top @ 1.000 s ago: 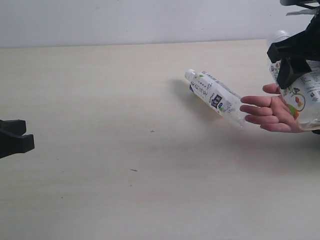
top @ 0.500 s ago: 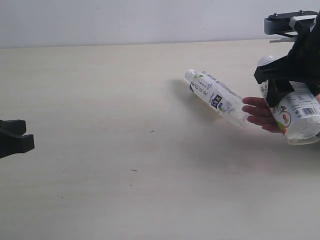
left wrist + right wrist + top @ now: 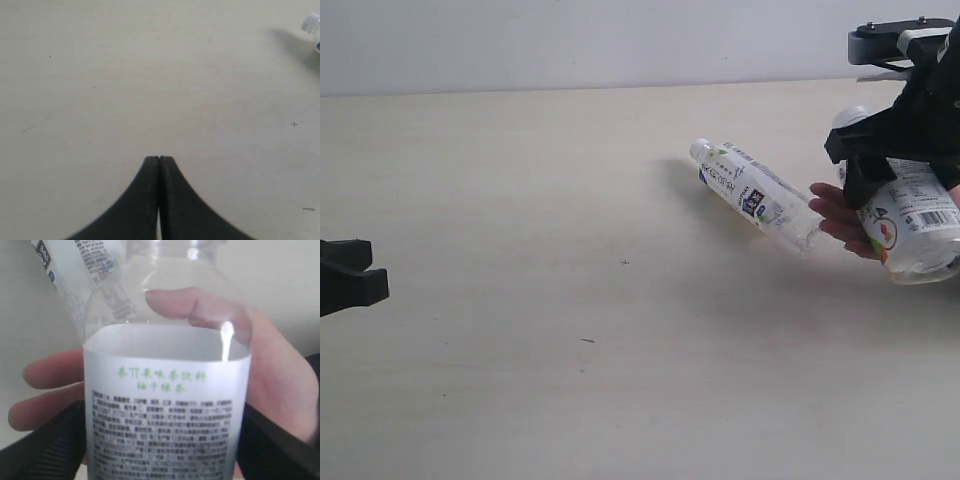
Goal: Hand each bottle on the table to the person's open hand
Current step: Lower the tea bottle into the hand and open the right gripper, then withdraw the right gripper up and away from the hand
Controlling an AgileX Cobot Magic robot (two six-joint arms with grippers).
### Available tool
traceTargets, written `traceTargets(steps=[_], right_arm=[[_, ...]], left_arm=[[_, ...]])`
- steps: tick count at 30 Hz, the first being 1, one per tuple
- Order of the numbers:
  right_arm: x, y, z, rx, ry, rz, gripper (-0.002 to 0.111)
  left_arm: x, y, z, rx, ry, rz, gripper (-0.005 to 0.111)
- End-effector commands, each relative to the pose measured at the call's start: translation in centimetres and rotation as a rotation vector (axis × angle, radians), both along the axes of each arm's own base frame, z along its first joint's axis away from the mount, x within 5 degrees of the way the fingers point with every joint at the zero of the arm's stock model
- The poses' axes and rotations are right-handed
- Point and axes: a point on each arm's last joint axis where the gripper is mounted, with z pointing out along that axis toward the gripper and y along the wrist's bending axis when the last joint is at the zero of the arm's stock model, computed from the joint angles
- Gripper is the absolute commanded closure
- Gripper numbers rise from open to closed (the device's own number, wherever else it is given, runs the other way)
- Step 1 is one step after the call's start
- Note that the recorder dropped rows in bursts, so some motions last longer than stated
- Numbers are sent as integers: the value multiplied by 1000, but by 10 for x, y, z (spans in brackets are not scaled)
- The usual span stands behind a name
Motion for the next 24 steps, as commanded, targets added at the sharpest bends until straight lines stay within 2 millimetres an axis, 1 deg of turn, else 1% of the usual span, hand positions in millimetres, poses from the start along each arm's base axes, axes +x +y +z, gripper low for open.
traceTargets(steps=[1,7,12,15,18,20,24], right_arm=[[1,-1,0,2,-16,3,20],[1,-1,0,0,-19,20,20],[-3,-3,12,7,-56,31,20],[-7,-4,27,21,-106,39,20],[-13,-6,46,40,-168,46,20],[-20,-8,61,61,-216,44,20],[-36,-11,83,96,-273,39,20]], left_arm=[[-1,1,0,-8,-2,10,107],[-1,1,0,-8,-2,10,107],[-1,1,0,-8,-2,10,107],[-1,1,0,-8,-2,10,107],[-1,1,0,-8,-2,10,107],[-1,1,0,-8,-2,10,107],[-1,1,0,-8,-2,10,107]])
